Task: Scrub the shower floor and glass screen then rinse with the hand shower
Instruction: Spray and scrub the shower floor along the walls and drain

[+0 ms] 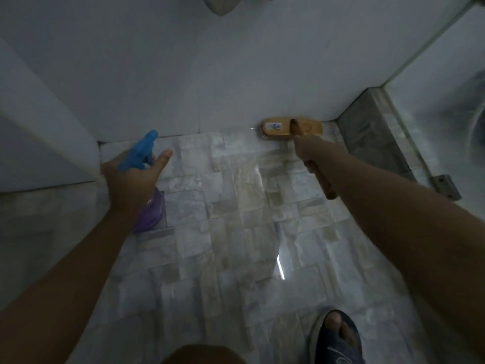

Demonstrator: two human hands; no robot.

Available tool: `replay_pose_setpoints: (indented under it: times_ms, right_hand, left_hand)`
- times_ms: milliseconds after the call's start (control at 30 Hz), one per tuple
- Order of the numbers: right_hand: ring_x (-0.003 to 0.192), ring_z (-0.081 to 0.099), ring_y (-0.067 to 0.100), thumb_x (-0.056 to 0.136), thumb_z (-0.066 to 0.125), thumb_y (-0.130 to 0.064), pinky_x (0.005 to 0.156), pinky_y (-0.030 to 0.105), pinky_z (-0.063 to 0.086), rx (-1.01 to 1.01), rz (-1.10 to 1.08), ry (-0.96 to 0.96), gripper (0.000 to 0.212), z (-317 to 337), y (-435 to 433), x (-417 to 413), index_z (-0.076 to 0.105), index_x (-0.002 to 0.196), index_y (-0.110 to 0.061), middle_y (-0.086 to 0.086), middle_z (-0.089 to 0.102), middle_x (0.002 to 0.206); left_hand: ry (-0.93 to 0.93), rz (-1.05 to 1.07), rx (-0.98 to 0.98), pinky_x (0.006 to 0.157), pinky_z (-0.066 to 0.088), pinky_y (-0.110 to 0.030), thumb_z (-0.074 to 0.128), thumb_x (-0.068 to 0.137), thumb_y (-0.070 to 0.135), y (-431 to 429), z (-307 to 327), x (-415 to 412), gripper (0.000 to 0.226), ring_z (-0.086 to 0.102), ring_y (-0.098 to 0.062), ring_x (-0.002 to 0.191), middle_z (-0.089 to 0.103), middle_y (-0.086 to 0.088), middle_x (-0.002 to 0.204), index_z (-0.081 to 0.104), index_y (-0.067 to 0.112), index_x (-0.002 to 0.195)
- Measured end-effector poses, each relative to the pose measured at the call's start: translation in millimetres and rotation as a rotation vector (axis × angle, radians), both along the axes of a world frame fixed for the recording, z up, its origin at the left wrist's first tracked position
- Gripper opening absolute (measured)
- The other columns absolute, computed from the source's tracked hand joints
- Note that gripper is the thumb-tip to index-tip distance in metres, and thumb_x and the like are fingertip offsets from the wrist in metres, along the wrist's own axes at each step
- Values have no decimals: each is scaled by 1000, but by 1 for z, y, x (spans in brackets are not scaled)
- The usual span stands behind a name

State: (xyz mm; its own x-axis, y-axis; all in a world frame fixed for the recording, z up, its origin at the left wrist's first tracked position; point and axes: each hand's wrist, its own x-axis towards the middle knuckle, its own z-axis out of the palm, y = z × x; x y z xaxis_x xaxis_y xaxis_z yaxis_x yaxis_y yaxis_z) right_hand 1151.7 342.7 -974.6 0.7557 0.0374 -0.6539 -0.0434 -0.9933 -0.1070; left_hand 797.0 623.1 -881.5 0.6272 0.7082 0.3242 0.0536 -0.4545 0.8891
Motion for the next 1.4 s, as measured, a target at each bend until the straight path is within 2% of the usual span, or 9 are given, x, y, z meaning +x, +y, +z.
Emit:
replay_pose_setpoints:
  times_ms: [100, 167, 233, 367, 600, 767, 1067, 1233, 1400]
  right_hand:
    - [102, 65, 36, 102, 38, -10, 68, 38, 53, -107, 294, -172, 28, 85, 36, -85, 58, 117, 4, 22, 65, 113]
    - [117, 59, 37, 104, 33, -9, 87, 40, 48, 24, 350, -147, 35, 119, 66, -154, 56, 127, 6, 25, 59, 128]
    - [118, 56, 38, 107, 30, -22, 84, 39, 46, 205, 284, -49, 41, 116, 88, -193, 51, 135, 0, 26, 54, 134]
    - [66, 59, 30, 102, 28, -57, 48, 30, 45, 380, -13, 170, 51, 129, 84, -272, 52, 116, -14, 14, 59, 93]
    - [51, 60, 22, 102, 45, -43, 47, 31, 53, 317, -141, 368, 40, 141, -2, -322, 54, 106, -4, 14, 61, 76]
    - [56, 60, 22, 101, 46, -27, 47, 31, 52, 387, -111, 243, 19, 132, -1, -333, 53, 104, -9, 17, 66, 85]
    - [74, 62, 33, 103, 24, -53, 40, 28, 44, 179, -30, 121, 60, 123, 33, -333, 50, 125, -4, 19, 59, 111]
    - [69, 58, 29, 104, 24, -53, 39, 27, 42, 211, -30, 128, 58, 119, 39, -335, 54, 119, -5, 14, 56, 97]
    - [69, 59, 28, 104, 26, -51, 41, 29, 44, 218, -6, 104, 45, 120, 41, -336, 48, 102, -12, 8, 51, 82]
  left_hand:
    - [-3, 10, 73, 63, 42, -9, 80, 85, 36, -3, 0, 0, 27, 50, 5, 58, 60, 16, 66, 54, 42, 79]
    - [36, 27, 99, 62, 44, -16, 79, 86, 36, -7, -4, -1, 20, 51, -5, 57, 62, -4, 66, 65, 25, 77]
    - [87, 73, 60, 60, 46, -18, 80, 84, 38, -10, -7, -4, 37, 53, -11, 56, 62, -9, 64, 66, 6, 73]
    - [217, 158, -59, 59, 48, -28, 84, 78, 39, -14, 11, -34, 43, 55, -15, 58, 66, -18, 67, 66, 0, 72]
    - [345, -19, 80, 47, 47, -35, 81, 82, 35, -10, 16, -117, 42, 45, -18, 42, 51, -5, 48, 61, 5, 59]
    - [342, -27, 40, 51, 43, -24, 85, 77, 33, -11, 17, -120, 40, 45, -8, 44, 52, 3, 50, 57, 11, 58]
    - [390, 60, 152, 43, 49, -37, 67, 85, 61, -6, 10, -123, 56, 56, -23, 43, 56, -2, 49, 65, 10, 61]
    - [330, -25, 94, 79, 58, -37, 76, 89, 27, -9, 2, -116, 27, 69, -20, 84, 72, -9, 95, 73, 6, 106]
    - [316, -75, 76, 51, 44, -16, 74, 87, 31, -14, 7, -113, 20, 56, 0, 52, 55, 15, 61, 74, 12, 88]
